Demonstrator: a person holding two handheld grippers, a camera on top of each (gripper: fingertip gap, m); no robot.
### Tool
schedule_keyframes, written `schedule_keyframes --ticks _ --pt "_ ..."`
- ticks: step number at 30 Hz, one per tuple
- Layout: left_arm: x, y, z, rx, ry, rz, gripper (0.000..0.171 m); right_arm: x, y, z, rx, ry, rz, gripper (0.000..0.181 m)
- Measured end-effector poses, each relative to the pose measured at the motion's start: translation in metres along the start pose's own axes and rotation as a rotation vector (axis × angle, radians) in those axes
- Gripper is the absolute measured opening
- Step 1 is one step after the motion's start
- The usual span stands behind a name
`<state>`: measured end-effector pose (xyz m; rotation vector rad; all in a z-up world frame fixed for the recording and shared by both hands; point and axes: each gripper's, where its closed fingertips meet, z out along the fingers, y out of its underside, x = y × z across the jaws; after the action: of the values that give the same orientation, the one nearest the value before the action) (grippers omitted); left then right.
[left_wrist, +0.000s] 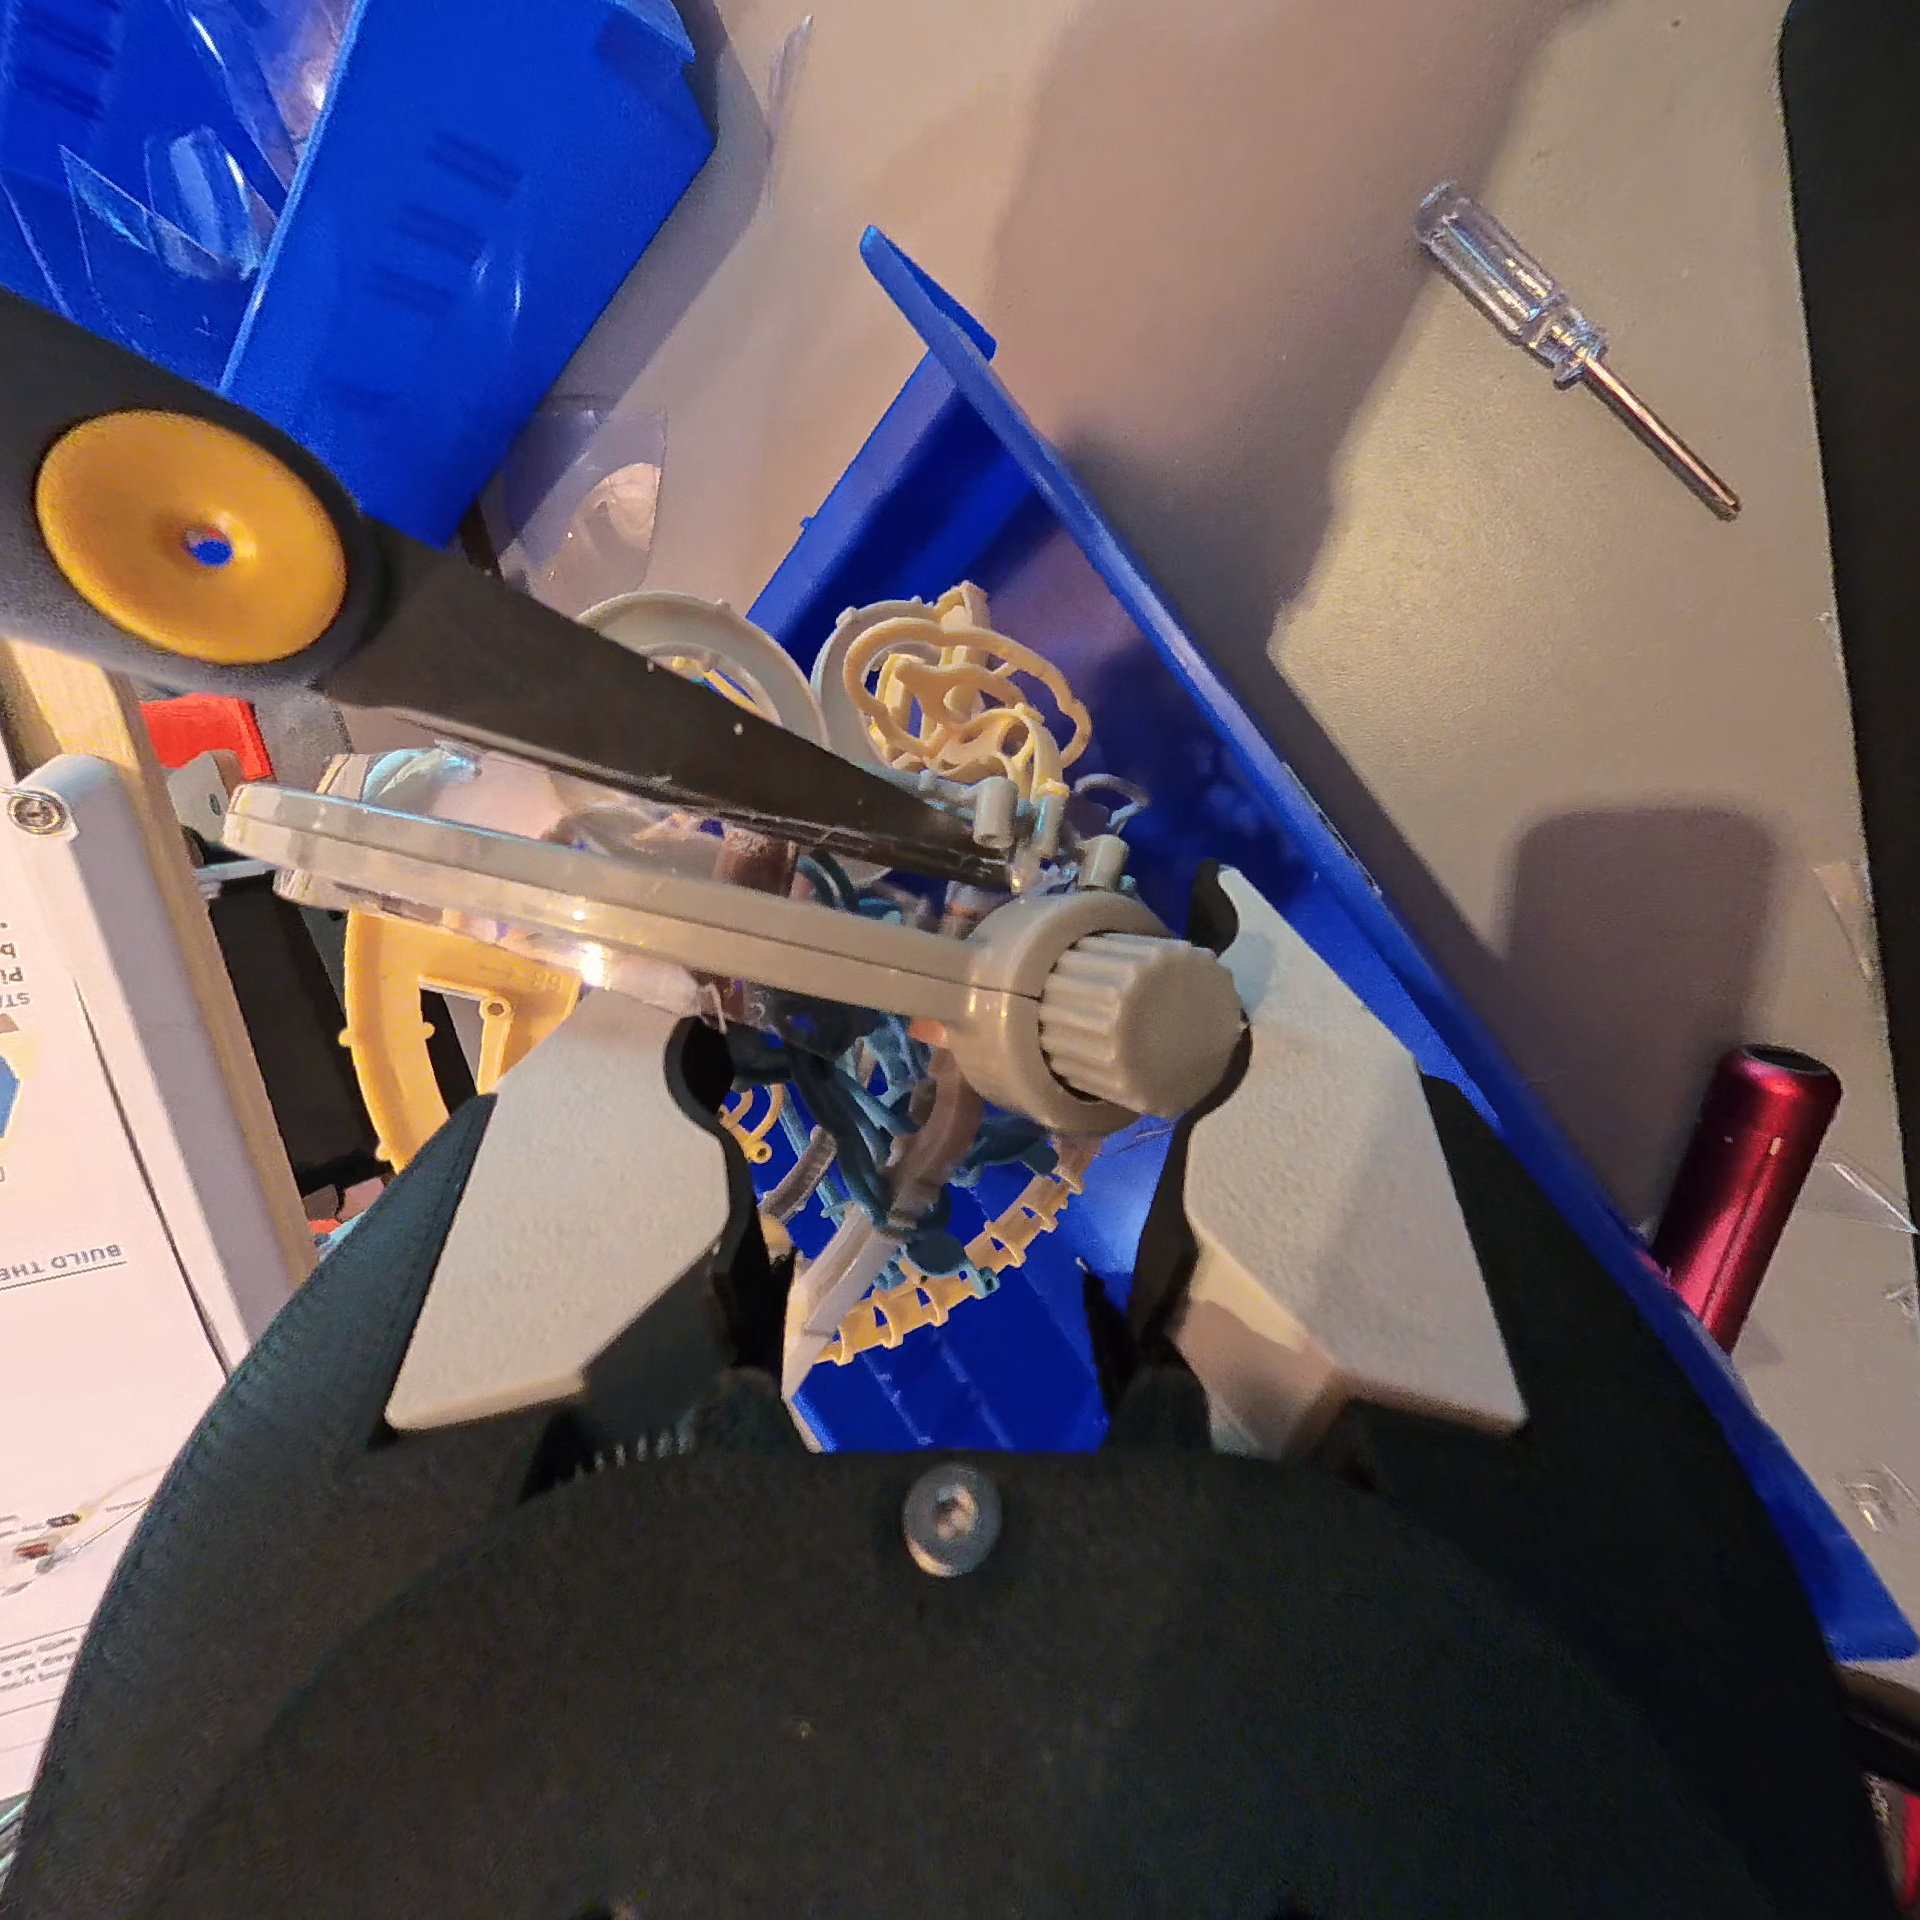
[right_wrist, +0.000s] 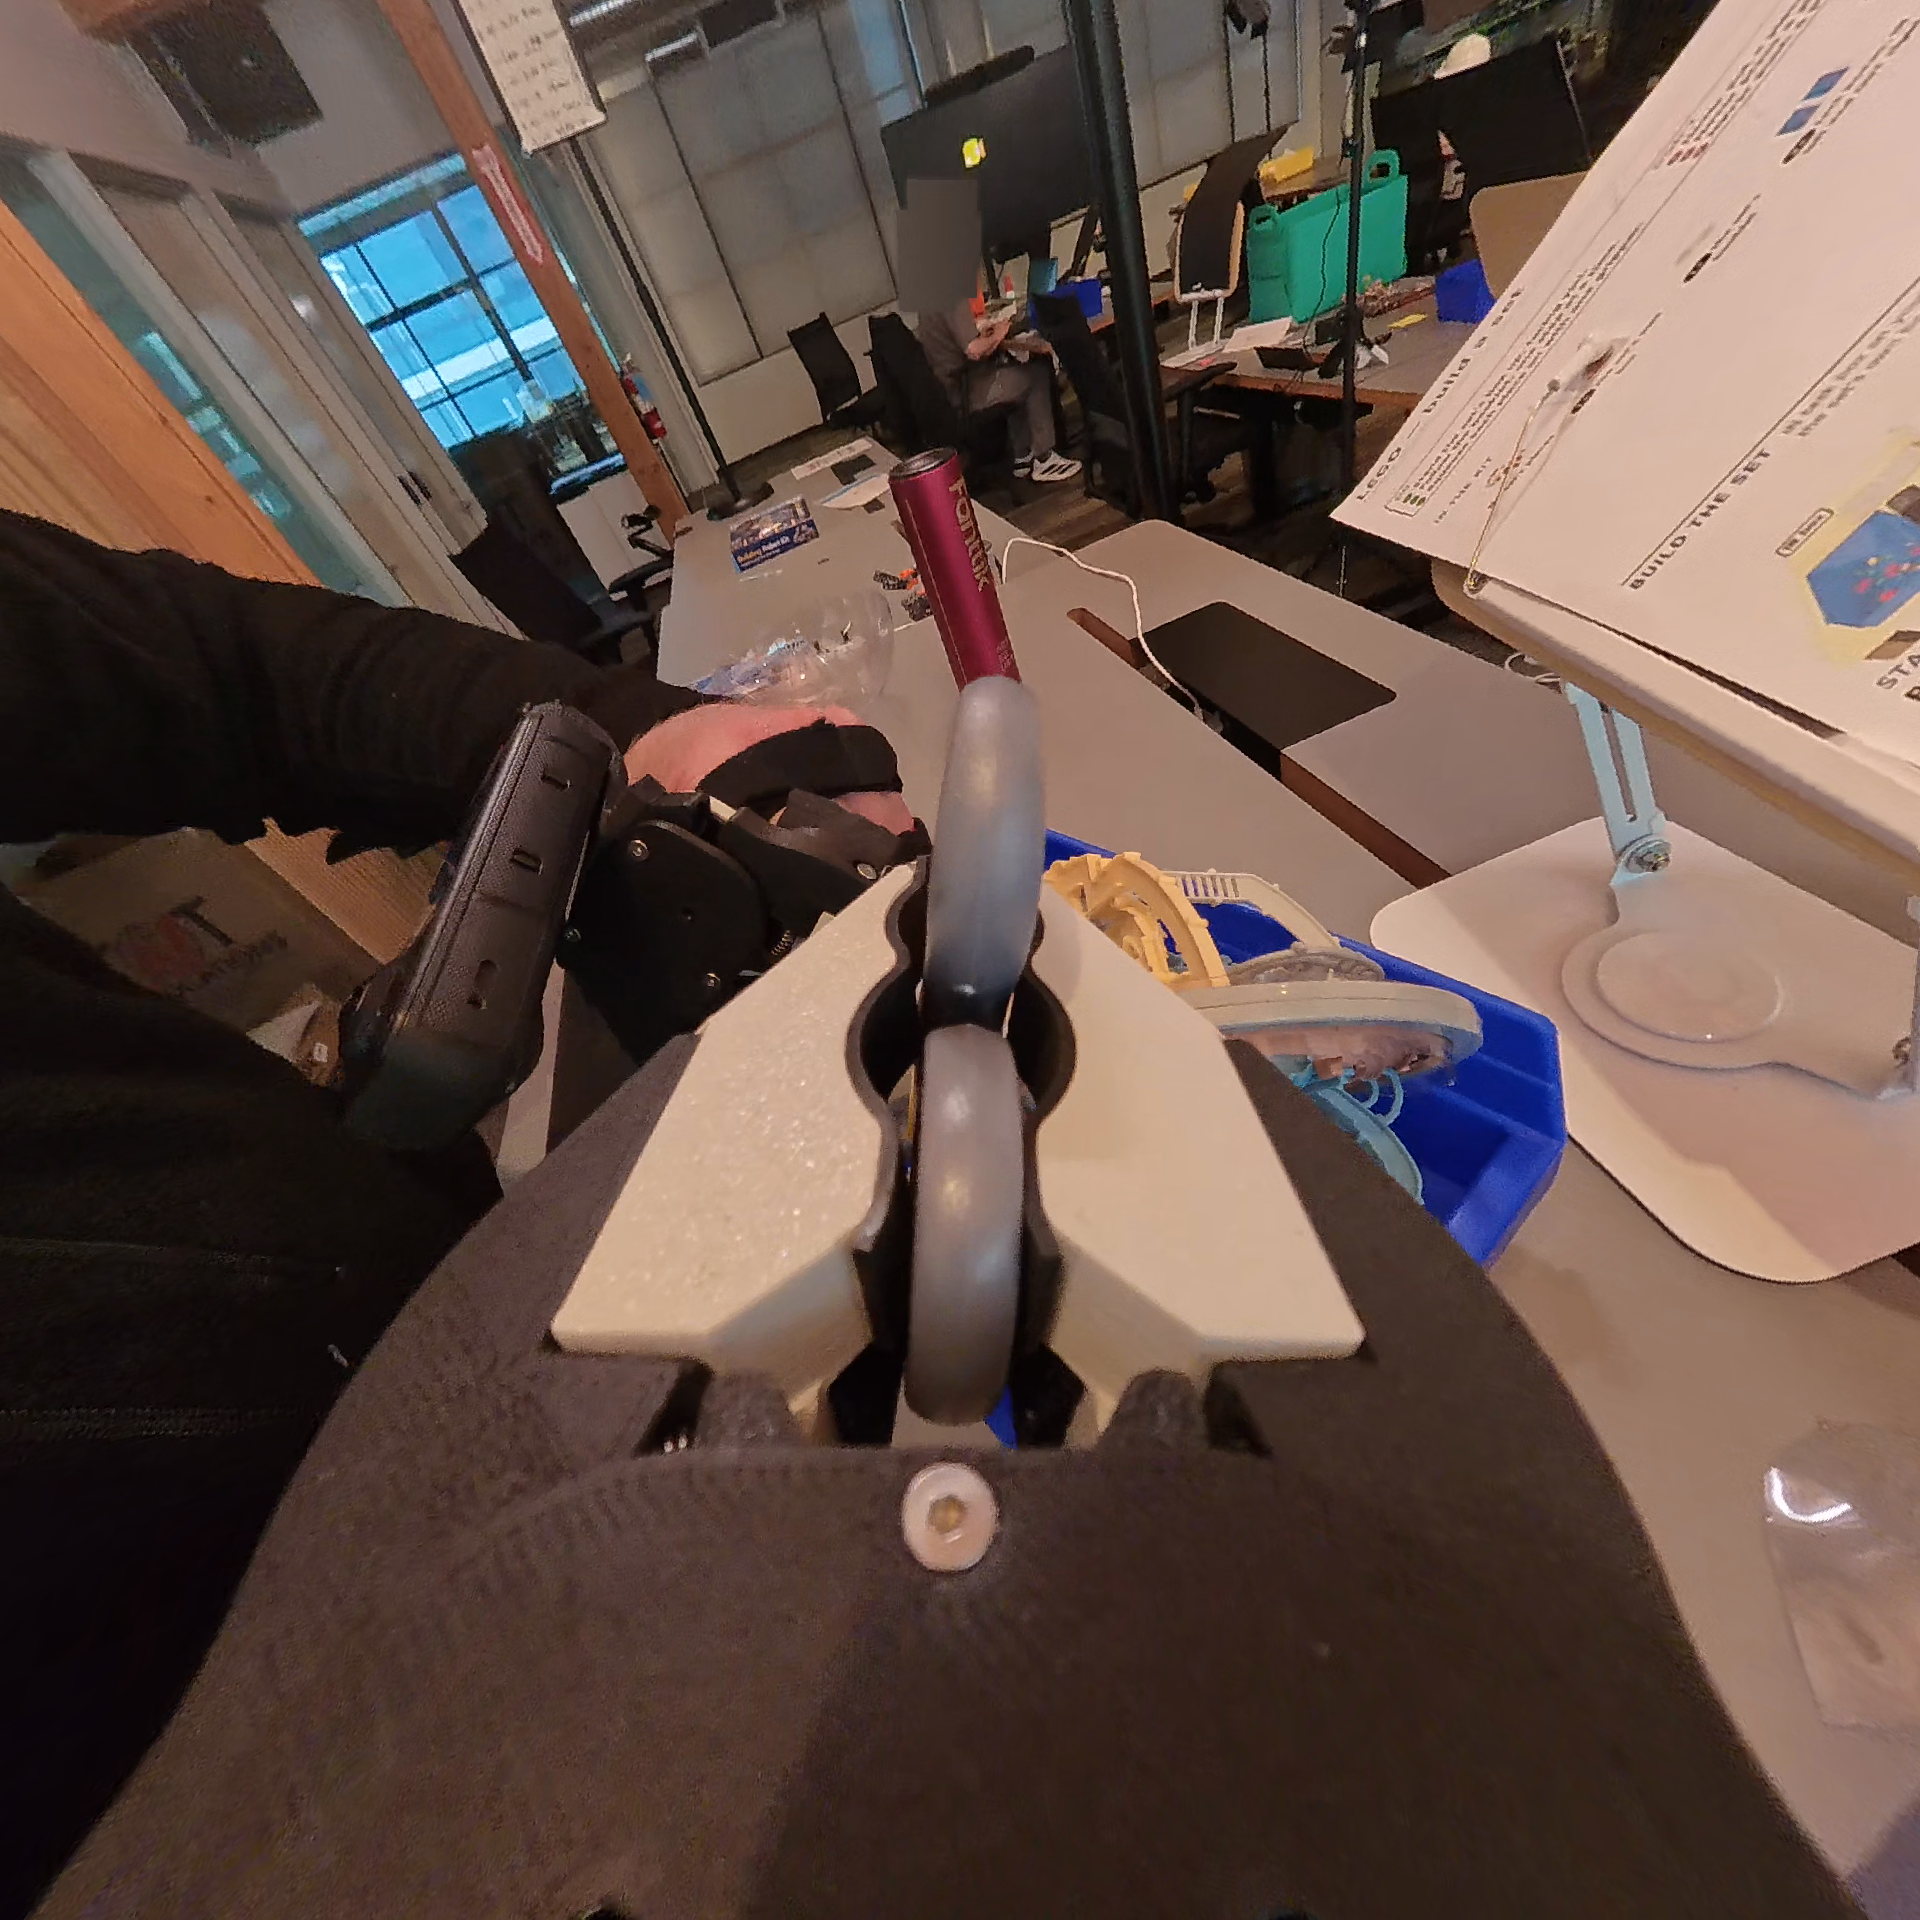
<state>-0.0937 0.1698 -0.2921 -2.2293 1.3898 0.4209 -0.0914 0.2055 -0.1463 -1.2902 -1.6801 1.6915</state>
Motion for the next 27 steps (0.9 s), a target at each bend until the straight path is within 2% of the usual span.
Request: schedule_keyframes --ticks 27 --pt "-0.007 0.006 0.005 -0.039 -0.001 0.017 0.088 -0.010 -0.010 0.029 -0.155 0.007 -0.227 0.010"
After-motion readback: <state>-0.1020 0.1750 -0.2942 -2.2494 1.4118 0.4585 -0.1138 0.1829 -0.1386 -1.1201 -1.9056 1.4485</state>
